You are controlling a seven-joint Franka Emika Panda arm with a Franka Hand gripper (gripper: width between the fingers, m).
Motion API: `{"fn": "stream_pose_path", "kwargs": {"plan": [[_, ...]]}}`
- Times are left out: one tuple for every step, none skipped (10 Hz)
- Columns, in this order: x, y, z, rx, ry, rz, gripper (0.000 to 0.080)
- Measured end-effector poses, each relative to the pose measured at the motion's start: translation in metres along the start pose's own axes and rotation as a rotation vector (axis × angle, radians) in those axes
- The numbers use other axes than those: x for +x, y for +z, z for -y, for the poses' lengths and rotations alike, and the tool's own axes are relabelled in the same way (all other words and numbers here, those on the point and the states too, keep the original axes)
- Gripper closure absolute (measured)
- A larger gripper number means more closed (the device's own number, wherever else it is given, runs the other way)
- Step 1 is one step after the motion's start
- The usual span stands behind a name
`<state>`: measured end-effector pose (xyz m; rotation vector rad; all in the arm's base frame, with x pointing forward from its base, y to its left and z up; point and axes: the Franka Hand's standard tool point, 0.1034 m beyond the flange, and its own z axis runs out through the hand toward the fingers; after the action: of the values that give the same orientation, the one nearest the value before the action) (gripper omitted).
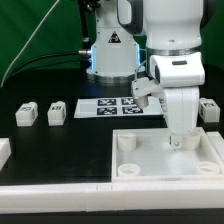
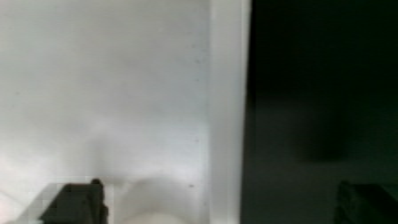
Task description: Assemble one leg
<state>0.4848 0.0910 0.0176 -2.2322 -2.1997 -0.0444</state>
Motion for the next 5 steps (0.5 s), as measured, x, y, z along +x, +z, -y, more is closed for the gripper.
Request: {"fn": "stream_pose_path", "kwargs": {"plan": [[0.004, -0.008, 0.002, -0.010, 0.015, 0.002, 0.0151], [0.006, -0.018, 0.008, -0.019, 0.039, 0.005, 0.0151], [0.005, -0.028, 0.014, -0.027, 0.059, 0.010, 0.0151], [0.002, -0.037, 0.020, -0.034, 0.079, 0.014, 0.0151], [-0.004, -0.045, 0.028, -0.043, 0.124, 0.017, 0.0151]]}}
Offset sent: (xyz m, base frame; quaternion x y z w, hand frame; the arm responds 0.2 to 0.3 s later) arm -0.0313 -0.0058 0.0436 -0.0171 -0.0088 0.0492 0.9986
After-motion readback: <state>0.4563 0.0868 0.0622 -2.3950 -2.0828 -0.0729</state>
